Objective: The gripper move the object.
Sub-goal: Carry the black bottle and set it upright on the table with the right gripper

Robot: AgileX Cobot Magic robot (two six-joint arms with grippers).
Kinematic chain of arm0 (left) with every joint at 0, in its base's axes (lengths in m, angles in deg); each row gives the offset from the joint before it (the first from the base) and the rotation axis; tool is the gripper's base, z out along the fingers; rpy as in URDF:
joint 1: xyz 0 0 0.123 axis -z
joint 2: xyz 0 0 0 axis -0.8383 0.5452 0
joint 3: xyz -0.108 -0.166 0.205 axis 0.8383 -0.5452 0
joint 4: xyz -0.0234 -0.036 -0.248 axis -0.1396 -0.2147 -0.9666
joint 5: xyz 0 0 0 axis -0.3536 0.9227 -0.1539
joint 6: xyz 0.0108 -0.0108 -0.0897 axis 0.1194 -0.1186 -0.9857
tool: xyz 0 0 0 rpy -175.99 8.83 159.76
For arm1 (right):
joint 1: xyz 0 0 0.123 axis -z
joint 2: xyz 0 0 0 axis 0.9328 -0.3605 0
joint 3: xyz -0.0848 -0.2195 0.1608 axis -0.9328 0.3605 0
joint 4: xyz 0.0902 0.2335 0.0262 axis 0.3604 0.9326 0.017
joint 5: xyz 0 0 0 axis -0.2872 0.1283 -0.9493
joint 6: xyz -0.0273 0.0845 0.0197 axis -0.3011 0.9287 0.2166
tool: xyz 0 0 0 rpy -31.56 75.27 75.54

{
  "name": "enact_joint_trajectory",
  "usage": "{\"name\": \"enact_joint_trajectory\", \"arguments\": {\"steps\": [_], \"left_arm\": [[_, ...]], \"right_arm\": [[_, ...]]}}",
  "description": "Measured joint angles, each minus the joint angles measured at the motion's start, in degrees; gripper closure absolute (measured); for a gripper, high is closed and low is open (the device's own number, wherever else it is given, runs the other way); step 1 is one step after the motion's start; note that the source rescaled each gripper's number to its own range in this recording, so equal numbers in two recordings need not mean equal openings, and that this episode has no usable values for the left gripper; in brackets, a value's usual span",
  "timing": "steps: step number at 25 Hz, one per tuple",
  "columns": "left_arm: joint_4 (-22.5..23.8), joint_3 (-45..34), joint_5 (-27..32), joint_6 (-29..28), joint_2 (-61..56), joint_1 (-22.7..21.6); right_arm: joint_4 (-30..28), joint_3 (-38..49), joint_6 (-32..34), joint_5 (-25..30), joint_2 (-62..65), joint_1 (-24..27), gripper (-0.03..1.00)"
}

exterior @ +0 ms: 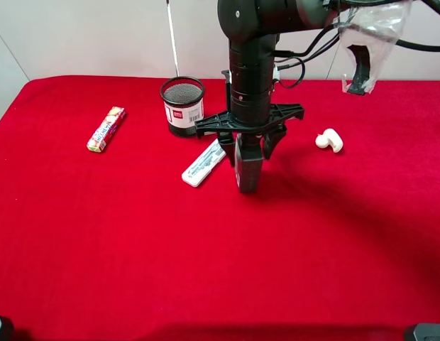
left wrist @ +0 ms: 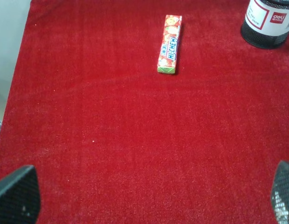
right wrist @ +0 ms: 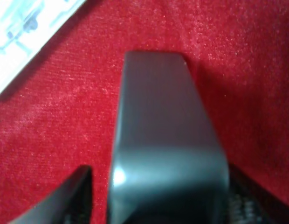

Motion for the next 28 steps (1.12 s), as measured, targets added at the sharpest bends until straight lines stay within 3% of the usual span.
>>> {"name": "enact_joint_trajectory", "arguments": {"steps": [3, 7, 28], "left_arm": [[0.00, 0.00, 0.00, 0.00, 0.00, 0.00], [0.00, 0.00, 0.00, 0.00, 0.00, 0.00], [0.00, 0.00, 0.00, 0.00, 0.00, 0.00]], "right_arm": [[0.00, 0.00, 0.00, 0.11, 0.00, 0.00, 0.38], [0.35, -0.12, -0.35, 0.39, 0.00, 0.00, 0.27], [3.59, -3.45, -1.91, 1.23, 6.00, 0.00, 0.25]]}}
